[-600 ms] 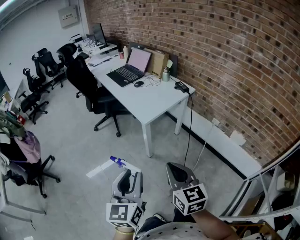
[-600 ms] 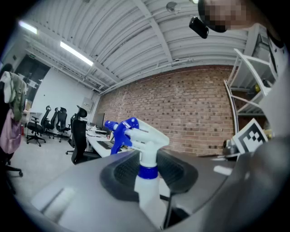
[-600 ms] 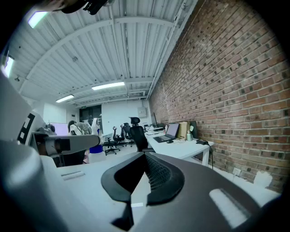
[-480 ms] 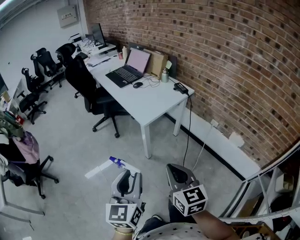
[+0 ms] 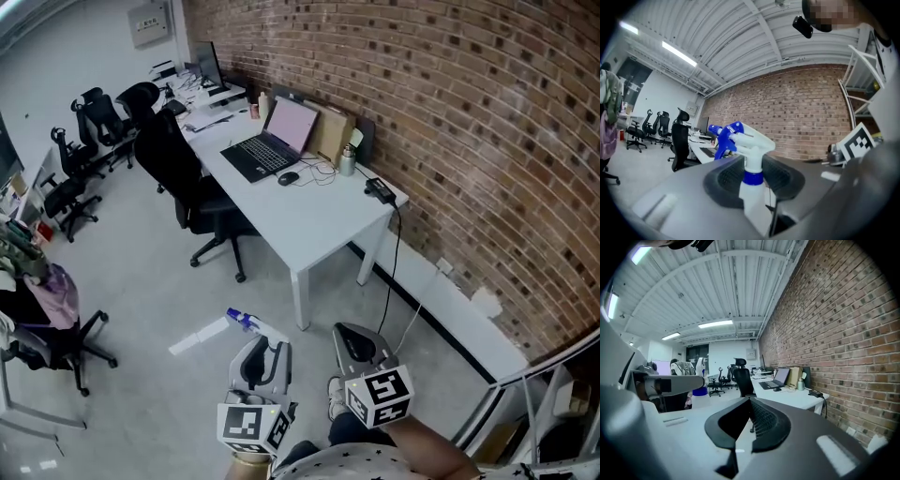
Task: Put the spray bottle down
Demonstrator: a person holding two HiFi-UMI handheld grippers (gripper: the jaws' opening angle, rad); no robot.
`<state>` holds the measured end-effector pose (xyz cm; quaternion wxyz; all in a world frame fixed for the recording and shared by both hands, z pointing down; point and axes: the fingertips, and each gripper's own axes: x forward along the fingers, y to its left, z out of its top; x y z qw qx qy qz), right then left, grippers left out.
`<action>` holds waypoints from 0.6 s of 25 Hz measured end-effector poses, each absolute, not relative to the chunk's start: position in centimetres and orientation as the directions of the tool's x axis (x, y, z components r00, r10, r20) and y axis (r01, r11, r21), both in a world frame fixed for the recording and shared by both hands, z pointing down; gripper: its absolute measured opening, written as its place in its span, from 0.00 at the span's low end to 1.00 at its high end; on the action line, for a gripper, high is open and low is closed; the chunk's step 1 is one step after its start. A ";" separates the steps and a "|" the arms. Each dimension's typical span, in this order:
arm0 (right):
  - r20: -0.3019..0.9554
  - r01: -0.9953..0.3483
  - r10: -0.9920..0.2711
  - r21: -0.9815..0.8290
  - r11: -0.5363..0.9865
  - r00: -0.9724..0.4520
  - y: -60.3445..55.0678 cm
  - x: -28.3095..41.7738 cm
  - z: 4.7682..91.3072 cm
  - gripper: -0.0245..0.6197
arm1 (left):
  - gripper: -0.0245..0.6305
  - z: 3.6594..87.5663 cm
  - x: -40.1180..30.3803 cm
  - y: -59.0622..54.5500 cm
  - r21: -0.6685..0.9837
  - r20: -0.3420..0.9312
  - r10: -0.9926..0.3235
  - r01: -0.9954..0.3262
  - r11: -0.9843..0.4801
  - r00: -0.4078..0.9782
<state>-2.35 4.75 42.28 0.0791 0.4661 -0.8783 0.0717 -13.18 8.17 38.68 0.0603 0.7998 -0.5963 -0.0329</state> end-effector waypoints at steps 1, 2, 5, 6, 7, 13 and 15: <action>0.206 -0.828 -0.805 -0.047 0.559 -0.556 3.4 -2.4 42.2 0.04 | 0.22 38.7 -13.1 6.9 0.136 0.020 -0.959 -0.951 -0.278 0.283; 0.206 -0.826 -0.804 -0.043 0.562 -0.558 2.0 -2.3 42.1 0.04 | 0.21 38.8 -13.0 5.6 0.138 0.021 -0.960 -0.952 -0.275 0.280; 0.198 -0.823 -0.803 -0.037 0.566 -0.562 -2.3 -1.9 41.7 0.04 | 0.21 38.9 -12.7 1.4 0.142 0.023 -0.960 -0.952 -0.271 0.277; 0.196 -0.822 -0.803 -0.038 0.568 -0.563 -3.7 -1.6 41.6 0.04 | 0.22 38.9 -12.6 -0.1 0.145 0.025 -0.961 -0.952 -0.270 0.276; 0.196 -0.821 -0.802 -0.038 0.569 -0.564 -5.0 -1.4 41.5 0.04 | 0.22 38.8 -12.4 -1.5 0.149 0.026 -0.961 -0.952 -0.267 0.274; 0.202 -0.818 -0.796 -0.045 0.574 -0.570 -12.8 0.1 41.4 0.04 | 0.21 37.8 -11.3 -9.8 0.136 0.021 -0.965 -0.957 -0.256 0.261; 0.201 -0.815 -0.794 -0.047 0.577 -0.574 -15.2 0.5 41.3 0.04 | 0.22 37.4 -10.9 -12.3 0.125 0.015 -0.966 -0.959 -0.253 0.257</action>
